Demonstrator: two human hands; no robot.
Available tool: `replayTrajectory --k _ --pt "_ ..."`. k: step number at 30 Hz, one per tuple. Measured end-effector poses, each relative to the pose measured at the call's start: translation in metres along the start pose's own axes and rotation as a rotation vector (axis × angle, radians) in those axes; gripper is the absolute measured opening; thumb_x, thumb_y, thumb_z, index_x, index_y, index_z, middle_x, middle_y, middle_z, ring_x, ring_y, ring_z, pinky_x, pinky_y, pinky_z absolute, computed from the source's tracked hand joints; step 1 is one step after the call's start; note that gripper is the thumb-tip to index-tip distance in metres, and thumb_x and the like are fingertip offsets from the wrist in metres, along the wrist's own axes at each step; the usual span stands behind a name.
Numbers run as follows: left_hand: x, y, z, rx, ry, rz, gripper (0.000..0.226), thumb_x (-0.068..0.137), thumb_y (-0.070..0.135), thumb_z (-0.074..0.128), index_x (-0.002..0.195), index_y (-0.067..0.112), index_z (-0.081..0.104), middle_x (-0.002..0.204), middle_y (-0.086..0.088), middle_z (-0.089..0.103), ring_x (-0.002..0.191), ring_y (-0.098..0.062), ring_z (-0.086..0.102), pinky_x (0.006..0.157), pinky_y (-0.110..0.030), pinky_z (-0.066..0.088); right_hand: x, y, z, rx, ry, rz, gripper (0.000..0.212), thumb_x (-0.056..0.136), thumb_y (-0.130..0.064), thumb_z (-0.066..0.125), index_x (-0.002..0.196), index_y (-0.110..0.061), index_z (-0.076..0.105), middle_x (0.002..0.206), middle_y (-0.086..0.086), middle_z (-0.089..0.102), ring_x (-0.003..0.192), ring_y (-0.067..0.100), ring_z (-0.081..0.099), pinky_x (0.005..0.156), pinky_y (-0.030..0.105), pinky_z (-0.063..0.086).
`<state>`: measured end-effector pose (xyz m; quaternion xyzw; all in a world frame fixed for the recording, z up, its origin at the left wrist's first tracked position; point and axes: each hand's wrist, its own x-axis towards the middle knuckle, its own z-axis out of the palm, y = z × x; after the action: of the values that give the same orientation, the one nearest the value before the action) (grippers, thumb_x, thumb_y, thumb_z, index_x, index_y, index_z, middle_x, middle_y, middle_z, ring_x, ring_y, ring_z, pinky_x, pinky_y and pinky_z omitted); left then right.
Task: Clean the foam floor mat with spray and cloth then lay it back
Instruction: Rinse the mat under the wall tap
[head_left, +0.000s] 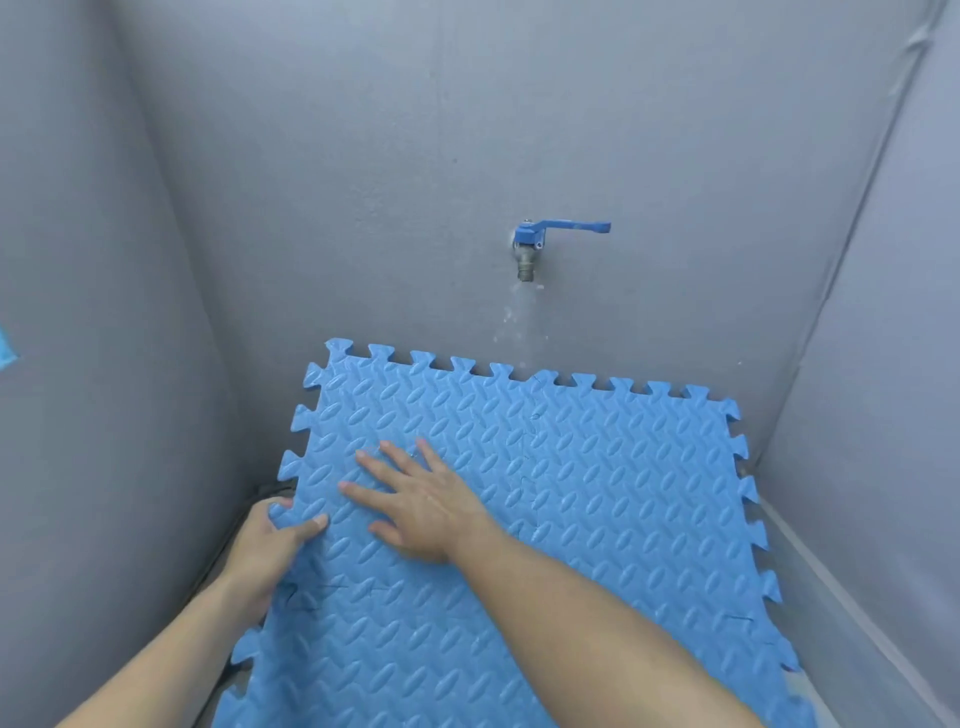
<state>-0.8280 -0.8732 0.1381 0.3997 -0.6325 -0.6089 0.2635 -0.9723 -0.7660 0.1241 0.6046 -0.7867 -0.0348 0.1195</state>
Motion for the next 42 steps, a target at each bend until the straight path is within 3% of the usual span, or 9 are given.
replayTrajectory --k 4,10,14,17,19,22,26,35,42 --pt "-0.001 0.003 -0.005 0.045 -0.014 0.026 0.034 0.087 0.009 0.068 0.111 0.013 0.046 0.083 0.003 0.046 0.066 -0.007 0.042 0.054 -0.023 0.032 -0.054 0.082 0.016 0.103 0.094 0.518 0.064 0.099 -0.06 0.026 0.155 -0.042 0.0 0.165 -0.006 -0.009 0.153 0.022 -0.007 0.12 0.055 -0.005" --pt "0.009 0.001 -0.01 0.1 0.003 -0.007 0.051 0.084 0.016 0.073 0.127 0.009 0.048 0.114 -0.007 0.046 0.093 -0.023 0.046 0.078 -0.034 0.036 -0.213 0.126 0.069 0.301 0.107 1.221 0.073 0.094 -0.068 0.017 0.155 -0.036 -0.006 0.166 -0.002 -0.006 0.152 0.03 -0.002 0.121 0.055 0.005" --pt "0.012 -0.005 -0.002 0.073 0.011 -0.02 0.052 0.085 0.013 0.071 0.131 0.006 0.047 0.131 -0.014 0.049 0.095 -0.019 0.043 0.079 -0.034 0.034 -0.272 0.069 0.106 0.149 -0.079 0.761 0.08 0.09 -0.075 0.01 0.156 -0.033 -0.003 0.165 -0.001 -0.01 0.151 0.035 -0.005 0.122 0.048 0.006" --pt "0.017 -0.011 -0.002 0.075 0.03 -0.037 0.052 0.084 0.014 0.073 0.129 0.008 0.048 0.127 -0.009 0.05 0.096 -0.022 0.046 0.081 -0.037 0.037 -0.264 0.076 0.098 -0.106 -0.137 0.346 0.071 0.095 -0.068 0.025 0.15 -0.024 0.04 0.16 0.008 0.028 0.145 0.034 0.031 0.121 0.047 0.015" --pt "0.016 -0.012 -0.003 0.087 0.036 -0.063 0.05 0.081 0.017 0.076 0.123 0.012 0.05 0.124 -0.011 0.054 0.096 -0.027 0.051 0.083 -0.04 0.041 -0.232 0.111 0.061 -0.172 0.005 0.384 0.068 0.096 -0.06 0.032 0.147 -0.016 0.043 0.157 0.006 0.036 0.146 0.027 0.029 0.12 0.044 0.009" --pt "0.02 -0.016 -0.003 0.08 0.022 -0.101 0.046 0.079 0.018 0.078 0.116 0.013 0.051 0.114 -0.012 0.058 0.093 -0.032 0.057 0.079 -0.042 0.045 -0.166 0.156 -0.026 -0.136 0.397 0.62 0.075 0.093 -0.04 0.048 0.155 -0.009 0.02 0.163 0.006 0.019 0.151 0.028 0.014 0.122 0.044 0.009" --pt "0.026 -0.017 -0.005 0.075 0.014 -0.108 0.044 0.08 0.017 0.077 0.113 0.014 0.049 0.112 -0.01 0.056 0.089 -0.029 0.055 0.076 -0.039 0.043 -0.091 0.164 -0.126 -0.192 0.613 0.588 0.088 0.083 -0.018 0.058 0.156 -0.007 0.01 0.165 0.008 0.012 0.152 0.029 0.01 0.12 0.048 0.008" --pt "0.033 -0.019 -0.008 0.064 0.001 -0.101 0.042 0.077 0.021 0.079 0.11 0.017 0.053 0.112 -0.012 0.063 0.094 -0.034 0.064 0.08 -0.045 0.052 -0.057 0.175 -0.152 -0.231 0.44 0.695 0.1 0.077 -0.016 0.056 0.157 -0.009 -0.004 0.166 0.004 -0.006 0.153 0.024 -0.001 0.123 0.048 0.001" --pt "0.031 -0.018 -0.008 0.048 -0.012 -0.089 0.042 0.08 0.016 0.077 0.113 0.014 0.05 0.108 -0.011 0.062 0.085 -0.029 0.063 0.075 -0.038 0.051 -0.056 0.182 -0.17 0.062 0.282 0.694 0.105 0.082 -0.018 0.058 0.155 -0.019 -0.016 0.162 -0.007 -0.024 0.152 0.024 -0.013 0.122 0.049 0.004"
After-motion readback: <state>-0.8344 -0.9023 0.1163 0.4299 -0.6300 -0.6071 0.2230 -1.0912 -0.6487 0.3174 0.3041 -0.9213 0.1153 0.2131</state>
